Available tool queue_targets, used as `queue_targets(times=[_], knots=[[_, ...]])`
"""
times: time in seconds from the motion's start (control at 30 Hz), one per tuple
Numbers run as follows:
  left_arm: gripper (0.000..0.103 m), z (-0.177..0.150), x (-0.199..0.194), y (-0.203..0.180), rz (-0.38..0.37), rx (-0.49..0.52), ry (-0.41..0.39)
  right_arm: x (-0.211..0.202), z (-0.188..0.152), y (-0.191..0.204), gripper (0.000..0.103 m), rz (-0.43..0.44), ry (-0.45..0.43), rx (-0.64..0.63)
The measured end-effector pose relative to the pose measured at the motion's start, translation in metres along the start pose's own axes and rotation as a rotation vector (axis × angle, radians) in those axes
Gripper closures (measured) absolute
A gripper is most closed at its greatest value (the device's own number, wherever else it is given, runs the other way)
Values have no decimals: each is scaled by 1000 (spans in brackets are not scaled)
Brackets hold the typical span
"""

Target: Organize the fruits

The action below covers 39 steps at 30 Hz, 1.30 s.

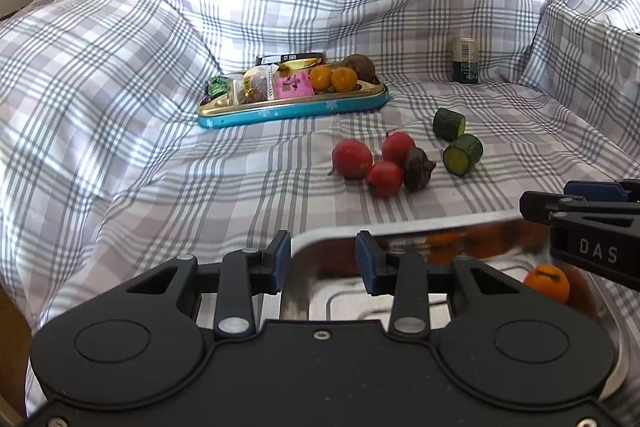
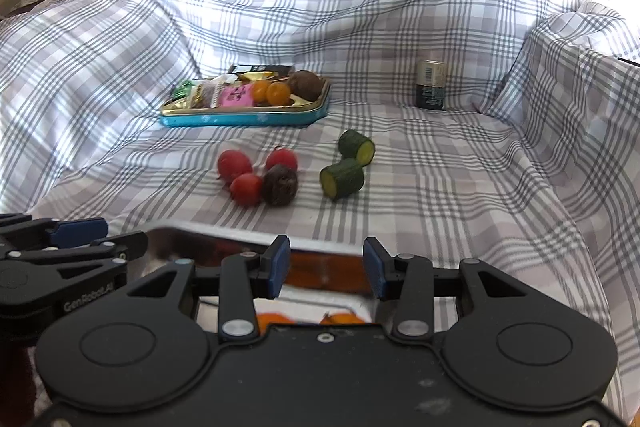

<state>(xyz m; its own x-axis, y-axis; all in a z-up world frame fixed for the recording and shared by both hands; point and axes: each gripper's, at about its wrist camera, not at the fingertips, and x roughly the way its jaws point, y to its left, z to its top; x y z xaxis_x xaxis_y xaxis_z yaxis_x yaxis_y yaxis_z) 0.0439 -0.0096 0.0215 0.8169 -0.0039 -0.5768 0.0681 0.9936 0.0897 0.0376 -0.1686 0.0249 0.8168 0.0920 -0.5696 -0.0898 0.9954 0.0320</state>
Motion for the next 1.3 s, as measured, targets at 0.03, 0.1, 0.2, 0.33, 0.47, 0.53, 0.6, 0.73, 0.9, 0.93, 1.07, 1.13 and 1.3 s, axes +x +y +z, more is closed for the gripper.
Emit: queue_targets(times=[0.03,0.1,0.2,0.33,0.47,0.53,0.6,0.73,0.9,0.93,1.07,1.13,1.3], knots=[[56,2,2,-1,-2,6,1,3,2,-1,59,-3,3,3],[56,6,7,-4,-6,21,1,9,5,-2,59,-7,8,9],[56,11,14,-10,-16,46,3,18,9,-2,59,-14,14,11],[56,19,26,-18,-28,85,10,30,14,-5,59,-17,28,17],[56,25,39,-27,-35,122,29,43,22,-6,59,-19,39,18],[56,27,45,-31,-41,137,41,49,25,-6,59,-19,43,18],[56,30,51,-33,-49,148,52,56,29,-6,59,-44,45,28],[56,34,64,-37,-50,170,70,70,35,-6,59,-47,56,27],[56,39,79,-38,-60,177,93,89,42,-8,59,-45,70,22],[56,40,82,-39,-62,179,97,92,43,-9,59,-44,72,19],[55,42,92,-40,-78,183,112,106,47,-10,59,-41,82,10],[55,44,94,-42,-89,188,113,112,48,-10,59,-39,89,8],[55,45,102,-45,-106,202,125,122,51,-9,59,-16,89,6]])
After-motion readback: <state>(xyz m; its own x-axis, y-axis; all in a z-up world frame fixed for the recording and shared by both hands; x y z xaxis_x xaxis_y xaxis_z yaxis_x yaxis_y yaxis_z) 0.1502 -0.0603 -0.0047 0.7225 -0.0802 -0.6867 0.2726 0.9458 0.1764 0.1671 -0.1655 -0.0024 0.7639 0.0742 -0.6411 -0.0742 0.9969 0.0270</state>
